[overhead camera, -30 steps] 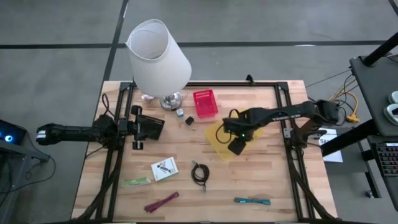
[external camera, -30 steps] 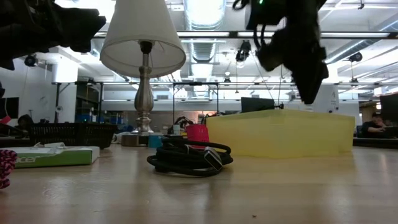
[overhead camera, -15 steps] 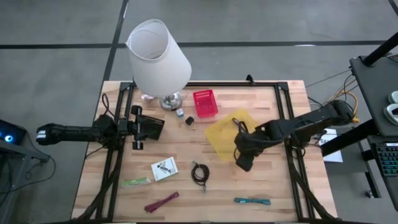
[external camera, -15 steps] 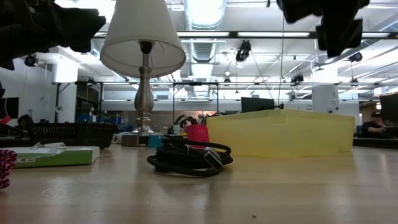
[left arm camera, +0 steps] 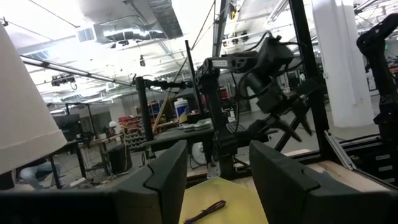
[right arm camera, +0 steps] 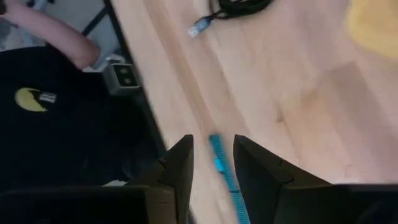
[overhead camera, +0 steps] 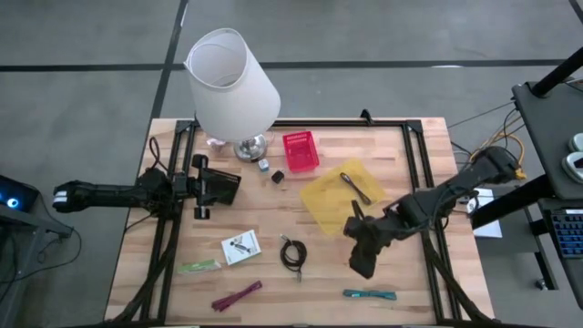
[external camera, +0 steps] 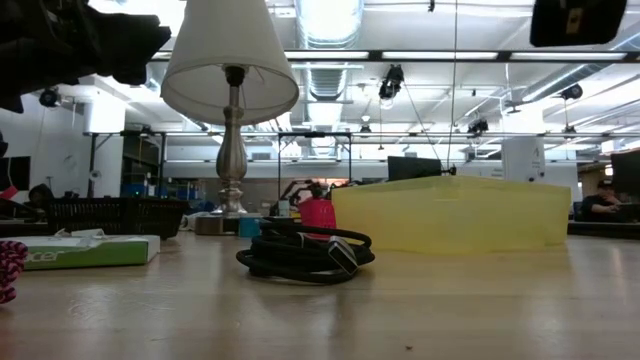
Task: Pick and place items into bin
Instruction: Put the light blue charger cable into the yellow bin
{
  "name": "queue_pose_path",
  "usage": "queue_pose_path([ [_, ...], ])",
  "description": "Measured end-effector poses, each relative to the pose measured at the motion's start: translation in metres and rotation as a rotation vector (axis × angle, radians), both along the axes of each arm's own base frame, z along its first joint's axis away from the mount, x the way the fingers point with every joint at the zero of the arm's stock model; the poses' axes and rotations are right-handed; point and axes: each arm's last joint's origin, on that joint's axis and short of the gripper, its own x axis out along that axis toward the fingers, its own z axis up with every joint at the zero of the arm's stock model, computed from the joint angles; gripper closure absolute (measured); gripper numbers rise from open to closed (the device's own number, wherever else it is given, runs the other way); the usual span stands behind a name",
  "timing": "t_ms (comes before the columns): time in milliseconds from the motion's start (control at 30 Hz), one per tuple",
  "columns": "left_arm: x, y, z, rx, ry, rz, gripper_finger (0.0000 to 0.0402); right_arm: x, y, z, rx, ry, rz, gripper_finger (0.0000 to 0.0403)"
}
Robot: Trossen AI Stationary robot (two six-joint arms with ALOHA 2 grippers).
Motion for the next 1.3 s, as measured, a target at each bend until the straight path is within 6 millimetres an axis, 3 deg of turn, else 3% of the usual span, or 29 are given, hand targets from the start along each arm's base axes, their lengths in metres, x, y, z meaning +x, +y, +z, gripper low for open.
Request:
queue_pose_path([
  [300,0.0,0.0,0.0,0.0,-0.002,0.0,0.0245,-0.006,0.033,-0.017,0.026,0.091,0.0,0.0298],
  [500,0.0,0.0,0.0,0.0,-0.003,0.0,0.0245,-0.006,0.051,-0.031,-0.028,0.073,0.132,0.0298],
  [767,0.0,0.0,0.0,0.0,-0.002,0.0,0.0245,-0.003,0.068,-0.053,-0.155,0.027,0.392,0.0298],
  [1300,0.0,0.0,0.0,0.0,-0.001,0.0,0.0245,0.017,0.084,-0.092,-0.201,-0.008,0.49,0.0298],
])
